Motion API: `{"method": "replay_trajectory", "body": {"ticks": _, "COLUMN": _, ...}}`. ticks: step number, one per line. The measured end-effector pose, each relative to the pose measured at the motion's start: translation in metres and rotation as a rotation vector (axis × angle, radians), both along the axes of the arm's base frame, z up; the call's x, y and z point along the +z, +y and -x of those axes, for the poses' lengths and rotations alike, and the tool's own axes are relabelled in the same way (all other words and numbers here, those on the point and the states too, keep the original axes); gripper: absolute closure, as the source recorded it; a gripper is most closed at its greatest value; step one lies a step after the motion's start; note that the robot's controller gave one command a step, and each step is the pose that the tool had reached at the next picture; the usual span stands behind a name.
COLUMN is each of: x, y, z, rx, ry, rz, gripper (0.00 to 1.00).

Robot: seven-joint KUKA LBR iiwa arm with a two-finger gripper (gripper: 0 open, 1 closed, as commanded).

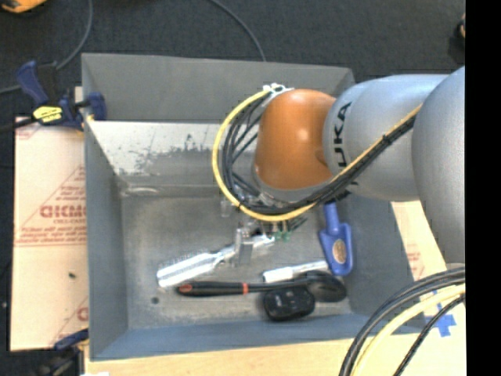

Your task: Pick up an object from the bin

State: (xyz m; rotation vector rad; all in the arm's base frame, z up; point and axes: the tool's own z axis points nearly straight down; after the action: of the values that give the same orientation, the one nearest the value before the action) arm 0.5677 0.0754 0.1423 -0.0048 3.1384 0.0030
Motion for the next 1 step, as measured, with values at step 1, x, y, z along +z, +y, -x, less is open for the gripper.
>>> {"method": "replay_trajectory", "body": {"ticks": 1, "x": -0.0745, "y": -0.0357, "z": -0.0184, "rx": 0.129, "ry": 0.01, "rz": 0.002, "gripper": 0.0}}
